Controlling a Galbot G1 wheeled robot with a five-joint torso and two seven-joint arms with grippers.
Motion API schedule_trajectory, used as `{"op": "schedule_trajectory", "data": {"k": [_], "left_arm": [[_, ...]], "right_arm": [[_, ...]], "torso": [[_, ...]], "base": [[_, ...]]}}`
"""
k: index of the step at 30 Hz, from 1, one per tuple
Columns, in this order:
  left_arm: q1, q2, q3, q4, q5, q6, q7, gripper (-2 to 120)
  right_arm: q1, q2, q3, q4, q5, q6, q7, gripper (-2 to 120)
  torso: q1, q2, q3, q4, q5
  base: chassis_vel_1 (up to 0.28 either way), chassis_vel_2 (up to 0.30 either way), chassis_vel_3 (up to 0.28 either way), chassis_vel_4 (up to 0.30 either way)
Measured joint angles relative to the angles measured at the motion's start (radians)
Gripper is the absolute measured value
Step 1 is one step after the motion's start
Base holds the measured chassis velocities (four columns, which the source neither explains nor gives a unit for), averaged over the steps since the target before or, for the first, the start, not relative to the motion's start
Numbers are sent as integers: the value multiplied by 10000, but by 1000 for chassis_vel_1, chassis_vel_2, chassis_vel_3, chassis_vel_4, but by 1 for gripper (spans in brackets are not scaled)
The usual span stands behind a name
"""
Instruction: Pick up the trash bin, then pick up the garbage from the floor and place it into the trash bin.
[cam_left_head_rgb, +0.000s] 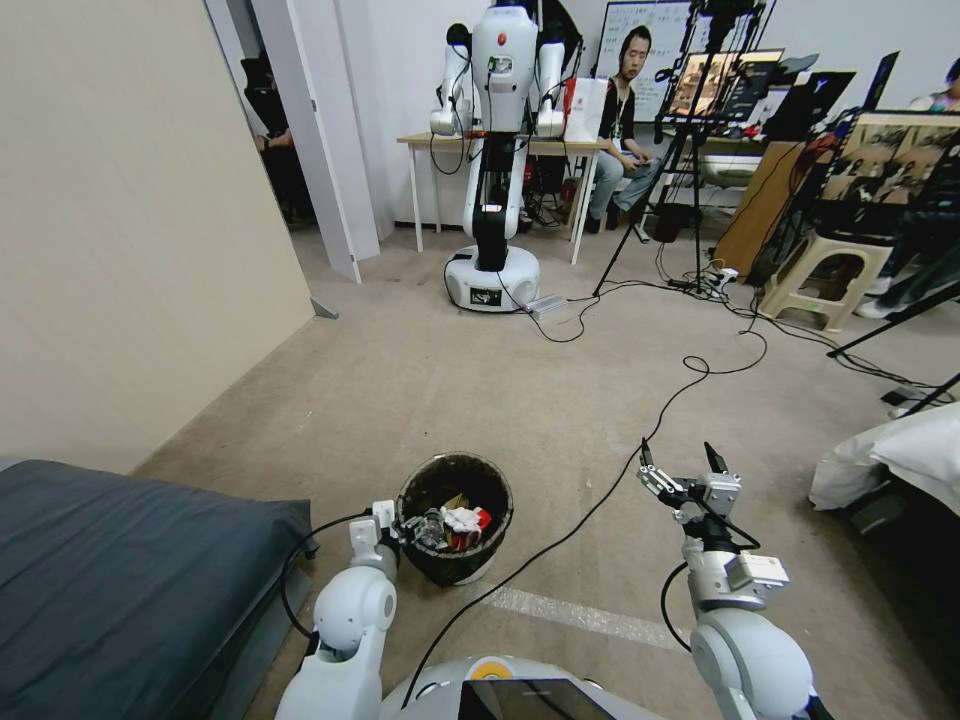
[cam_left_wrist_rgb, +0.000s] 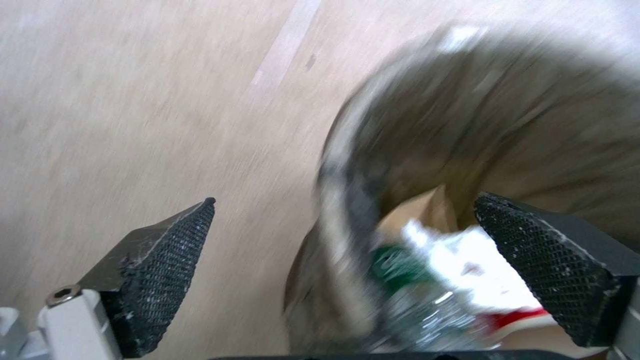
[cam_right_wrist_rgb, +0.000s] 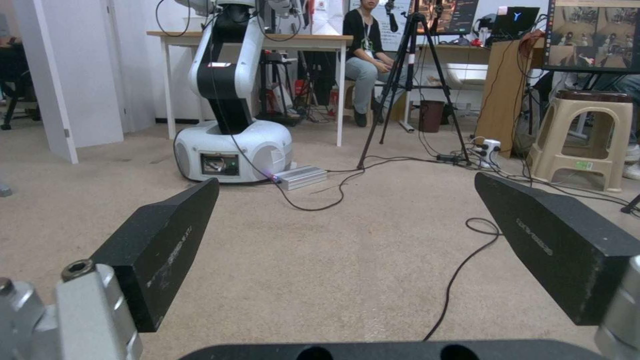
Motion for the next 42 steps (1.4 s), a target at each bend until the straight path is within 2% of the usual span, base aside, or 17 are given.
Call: {"op": "schedule_trajectory", "data": {"k": [1,3,4,5,6,7,8,10,11,15,19,42], "left_arm": [[85,71,-102,-225,244,-223,442,100],[151,101,-156,-303,422,-454,668,100],[382,136,-324,-504,1313,-1543,1219,100],[382,136,-324,-504,1313,-1543,1219,100],[512,132,-380,-547,1672,-2282,1328,100],[1274,121,-445,-687,2219,-4729,1240,100],[1274,121,-445,-687,2219,-4729,1240,100],[1967,93,-429,-517,2565,-6344,892,100],[2105,58,-401,-464,2600,-6653,770,100],[2281,-3,-302,-376,2564,-7071,502,100],[2336,-29,-255,-348,2528,-7158,382,100],[2315,-103,-185,-362,2470,-6926,205,100]], "right_arm": [[6,0,8,25,32,-49,0,100],[1,0,15,37,53,-70,0,100],[-41,-1,62,64,118,-85,-46,100],[-41,-1,62,64,118,-85,-46,100],[-67,3,85,74,136,-81,-74,100],[-253,99,148,80,188,190,-135,100],[-253,99,148,80,188,190,-135,100],[-443,203,172,-1,190,563,-65,100],[-492,223,173,-36,187,641,0,100],[-553,254,166,-123,163,808,176,100],[-577,258,158,-166,102,868,268,100],[-620,254,154,-243,-108,953,490,100]], "torso": [[0,0,0,-1,2],[0,0,0,-1,2],[0,0,-1,0,1],[0,0,-1,0,1],[0,0,-1,1,2],[0,0,-1,1,2],[0,0,-1,1,2],[-1,0,-1,1,2],[-1,0,-2,2,0],[-1,0,-1,1,1],[-1,0,-1,1,2],[-1,0,-1,0,1]], "base": [[0,0,0,0],[0,0,0,0],[0,0,0,0],[0,0,0,0],[0,0,0,0],[0,0,0,0],[0,0,0,0],[0,0,0,0],[0,0,0,0],[0,0,0,0],[0,0,0,0],[0,0,0,0]]}}
